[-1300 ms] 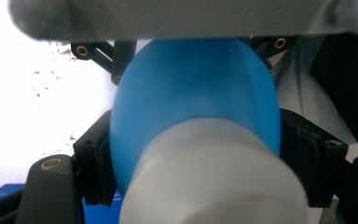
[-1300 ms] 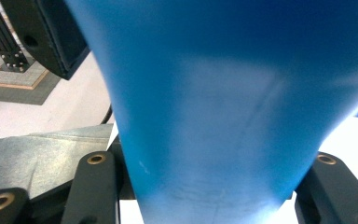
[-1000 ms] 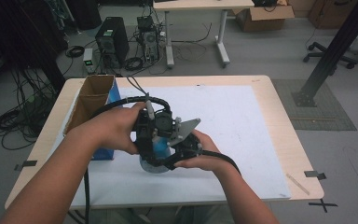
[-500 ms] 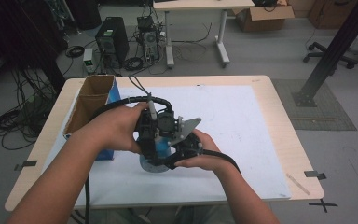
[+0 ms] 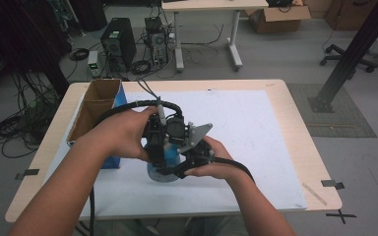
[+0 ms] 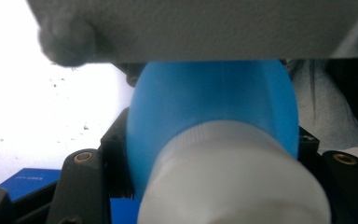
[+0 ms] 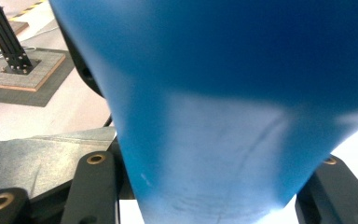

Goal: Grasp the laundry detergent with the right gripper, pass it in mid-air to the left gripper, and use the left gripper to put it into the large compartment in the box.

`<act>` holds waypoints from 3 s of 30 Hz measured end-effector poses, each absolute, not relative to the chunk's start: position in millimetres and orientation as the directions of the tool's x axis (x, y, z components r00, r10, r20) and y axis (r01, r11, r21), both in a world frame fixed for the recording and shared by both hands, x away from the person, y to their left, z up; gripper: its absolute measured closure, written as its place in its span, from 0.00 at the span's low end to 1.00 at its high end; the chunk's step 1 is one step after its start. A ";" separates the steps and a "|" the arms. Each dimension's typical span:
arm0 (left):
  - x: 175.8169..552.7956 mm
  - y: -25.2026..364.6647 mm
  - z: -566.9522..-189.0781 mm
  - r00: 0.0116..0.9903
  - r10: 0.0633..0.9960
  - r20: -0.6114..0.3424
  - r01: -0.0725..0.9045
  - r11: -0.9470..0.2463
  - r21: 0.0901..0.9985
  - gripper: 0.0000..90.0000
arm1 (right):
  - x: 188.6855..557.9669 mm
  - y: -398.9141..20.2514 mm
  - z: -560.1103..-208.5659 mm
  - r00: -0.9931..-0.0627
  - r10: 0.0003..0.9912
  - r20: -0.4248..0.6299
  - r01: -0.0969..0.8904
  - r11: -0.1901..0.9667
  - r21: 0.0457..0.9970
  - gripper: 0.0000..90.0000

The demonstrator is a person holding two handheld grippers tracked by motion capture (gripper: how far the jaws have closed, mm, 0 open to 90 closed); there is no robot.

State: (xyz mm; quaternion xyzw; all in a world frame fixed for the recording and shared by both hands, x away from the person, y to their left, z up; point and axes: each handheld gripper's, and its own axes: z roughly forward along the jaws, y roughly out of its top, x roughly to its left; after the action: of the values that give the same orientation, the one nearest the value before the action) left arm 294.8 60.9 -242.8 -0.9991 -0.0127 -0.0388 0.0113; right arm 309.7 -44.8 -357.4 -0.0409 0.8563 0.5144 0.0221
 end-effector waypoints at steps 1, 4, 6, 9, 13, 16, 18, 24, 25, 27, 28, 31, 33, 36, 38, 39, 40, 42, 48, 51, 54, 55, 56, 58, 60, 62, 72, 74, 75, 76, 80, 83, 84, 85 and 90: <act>294.9 61.0 -242.9 0.997 0.022 0.077 0.023 -0.999 -0.025 0.43 | 309.8 -44.6 -357.5 -0.996 -0.049 -0.079 -0.092 0.467 0.879 0.50; 295.1 61.9 -243.3 0.997 0.021 0.080 0.023 -0.999 -0.028 0.43 | 309.2 -43.8 -358.4 -0.997 -0.040 -0.073 -0.083 0.465 0.881 0.49; 295.2 62.7 -242.8 0.996 0.023 0.080 0.025 -0.999 -0.025 0.43 | 311.3 -44.7 -359.5 -0.995 -0.037 -0.094 -0.100 0.467 0.878 0.45; 296.1 64.7 -240.2 0.996 0.028 0.079 0.029 -0.999 -0.014 0.43 | 312.0 -48.0 -361.4 -0.998 -0.019 -0.057 -0.059 0.470 0.880 0.37; 297.4 66.7 -238.4 0.996 0.038 0.077 0.039 -0.999 -0.011 0.42 | 312.7 -52.0 -362.9 -0.999 -0.003 -0.044 -0.040 0.462 0.886 0.32; 298.4 67.3 -238.3 0.996 0.045 0.079 0.046 -0.999 -0.013 0.42 | 313.0 -54.3 -362.7 -0.999 0.007 -0.036 -0.028 0.461 0.887 0.28; 299.4 67.7 -237.8 0.996 0.052 0.076 0.053 -0.998 -0.017 0.42 | 313.8 -55.6 -362.5 -0.999 0.012 -0.040 -0.030 0.464 0.885 0.27; 303.3 69.6 -236.6 0.994 0.084 0.075 0.086 -0.996 -0.020 0.42 | 316.8 -59.7 -361.0 -0.999 0.034 -0.033 -0.013 0.481 0.877 0.12; 303.9 69.7 -236.5 0.993 0.088 0.077 0.090 -0.996 -0.023 0.42 | 317.0 -60.6 -360.5 -0.999 0.033 -0.039 -0.018 0.482 0.876 0.11; 304.8 69.6 -236.5 0.992 0.098 0.077 0.101 -0.994 -0.030 0.42 | 317.0 -61.5 -359.6 -0.999 0.035 -0.027 -0.007 0.483 0.876 0.05; 305.4 69.3 -236.3 0.992 0.101 0.077 0.104 -0.994 -0.033 0.42 | 317.3 -62.1 -359.4 -0.999 0.032 -0.024 -0.005 0.487 0.874 0.03; 306.8 69.1 -235.5 0.992 0.107 0.072 0.110 -0.993 -0.042 0.42 | 318.0 -64.4 -359.2 -0.999 0.030 -0.016 0.002 0.503 0.864 0.02; 307.3 69.4 -234.7 0.991 0.120 0.066 0.123 -0.992 -0.039 0.42 | 318.5 -68.7 -358.3 -0.999 0.039 -0.014 0.008 0.518 0.855 0.02; 308.7 69.8 -232.7 0.989 0.137 0.062 0.140 -0.989 -0.044 0.42 | 319.7 -77.4 -355.5 -0.998 0.052 -0.024 0.007 0.528 0.849 0.02; 309.3 70.2 -230.8 0.986 0.155 0.061 0.158 -0.986 -0.045 0.42 | 320.6 -86.6 -352.0 -0.998 0.062 -0.029 0.010 0.543 0.840 0.02; 309.7 70.6 -229.1 0.985 0.162 0.063 0.165 -0.985 -0.048 0.42 | 320.9 -89.7 -350.9 -0.997 0.067 -0.032 0.011 0.551 0.834 0.02; 310.5 70.8 -227.5 0.984 0.164 0.064 0.168 -0.984 -0.051 0.42 | 322.1 -95.3 -349.0 -0.996 0.075 -0.039 0.011 0.566 0.824 0.02; 311.6 71.5 -224.5 0.980 0.187 0.065 0.190 -0.980 -0.050 0.42 | 324.5 -105.5 -345.9 -0.994 0.098 -0.048 0.021 0.602 0.798 0.02; 316.9 73.5 -214.8 0.963 0.262 0.067 0.266 -0.962 -0.061 0.42 | 331.7 -130.6 -340.4 -0.986 0.143 -0.084 0.037 0.684 0.728 0.02; 320.5 75.6 -208.2 0.949 0.307 0.068 0.312 -0.948 -0.063 0.42 | 336.1 -146.1 -339.1 -0.980 0.175 -0.096 0.058 0.711 0.700 0.02; 324.4 78.6 -200.5 0.931 0.358 0.065 0.362 -0.931 -0.055 0.42 | 338.7 -157.0 -339.6 -0.975 0.196 -0.100 0.076 0.727 0.682 0.02; 325.4 79.5 -198.5 0.927 0.371 0.063 0.374 -0.926 -0.053 0.42 | 339.4 -160.5 -340.2 -0.974 0.203 -0.100 0.084 0.732 0.676 0.02; 327.6 81.4 -194.2 0.916 0.398 0.057 0.401 -0.915 -0.047 0.42 | 340.0 -162.9 -340.8 -0.973 0.208 -0.102 0.088 0.737 0.670 0.02; 330.5 83.6 -189.6 0.899 0.436 0.049 0.438 -0.898 -0.047 0.42 | 341.8 -169.2 -342.6 -0.970 0.218 -0.108 0.097 0.752 0.652 0.03; 333.4 85.8 -184.3 0.880 0.473 0.047 0.475 -0.879 -0.047 0.42 | 343.1 -173.3 -343.6 -0.967 0.227 -0.112 0.105 0.761 0.640 0.03; 336.4 88.1 -179.9 0.860 0.508 0.049 0.511 -0.858 -0.056 0.42 | 344.5 -176.9 -344.5 -0.965 0.235 -0.117 0.111 0.769 0.630 0.03; 353.4 109.8 -152.1 0.709 0.705 0.010 0.704 -0.708 -0.055 0.42 | 346.4 -187.5 -346.4 -0.959 0.246 -0.141 0.118 0.798 0.591 0.03; 356.4 116.1 -145.3 0.664 0.747 -0.013 0.746 -0.664 -0.035 0.42 | 346.6 -189.1 -347.0 -0.958 0.247 -0.145 0.118 0.802 0.586 0.03; 357.8 118.4 -142.8 0.654 0.756 -0.019 0.755 -0.655 -0.039 0.42 | 346.2 -189.9 -347.4 -0.958 0.247 -0.145 0.120 0.804 0.582 0.03; 358.5 120.5 -138.9 0.649 0.761 -0.021 0.760 -0.649 -0.033 0.42 | 346.1 -190.3 -347.6 -0.958 0.247 -0.146 0.119 0.805 0.581 0.03; 361.0 128.6 -125.3 0.594 0.804 -0.013 0.804 -0.594 -0.025 0.42 | 345.1 -192.6 -348.0 -0.957 0.248 -0.153 0.117 0.808 0.577 0.03; 363.8 136.1 -114.6 0.547 0.837 -0.005 0.837 -0.547 -0.027 0.42 | 344.4 -193.7 -348.1 -0.956 0.247 -0.156 0.116 0.811 0.573 0.03; 364.7 138.7 -111.4 0.526 0.850 -0.005 0.850 -0.526 -0.029 0.42 | 344.2 -194.2 -347.7 -0.956 0.248 -0.157 0.116 0.811 0.573 0.03; 365.7 141.7 -108.4 0.510 0.860 -0.006 0.860 -0.510 -0.030 0.42 | 344.2 -194.8 -347.3 -0.956 0.248 -0.157 0.115 0.809 0.576 0.03; 370.6 160.9 -91.8 0.421 0.907 -0.011 0.907 -0.421 -0.015 0.42 | 344.4 -197.1 -346.4 -0.955 0.254 -0.154 0.121 0.805 0.581 0.03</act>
State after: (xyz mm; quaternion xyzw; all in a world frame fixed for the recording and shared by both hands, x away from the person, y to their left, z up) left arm 370.6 160.9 -91.8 -0.8429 -0.5380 0.0086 0.0036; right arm 344.4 -197.1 -346.4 0.0994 0.9432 0.2962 0.1128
